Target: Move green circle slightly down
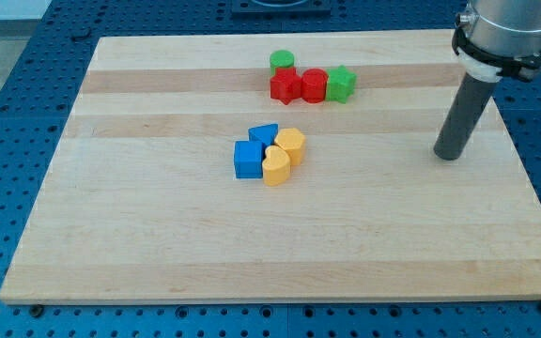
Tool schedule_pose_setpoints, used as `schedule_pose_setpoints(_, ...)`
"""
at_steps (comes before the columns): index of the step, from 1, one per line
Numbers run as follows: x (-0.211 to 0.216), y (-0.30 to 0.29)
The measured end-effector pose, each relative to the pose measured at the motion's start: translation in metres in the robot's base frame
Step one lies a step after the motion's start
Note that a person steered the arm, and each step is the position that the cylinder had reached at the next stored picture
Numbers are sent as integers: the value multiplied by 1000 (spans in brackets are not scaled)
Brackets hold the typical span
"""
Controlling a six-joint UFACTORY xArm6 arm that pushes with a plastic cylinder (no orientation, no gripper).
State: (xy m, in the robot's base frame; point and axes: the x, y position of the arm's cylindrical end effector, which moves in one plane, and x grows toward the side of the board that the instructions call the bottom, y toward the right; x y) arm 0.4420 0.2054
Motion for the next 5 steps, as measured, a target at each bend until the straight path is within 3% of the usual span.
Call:
schedule_pose_setpoints(3,-15,-1)
schedule_pose_setpoints(5,-62,-8)
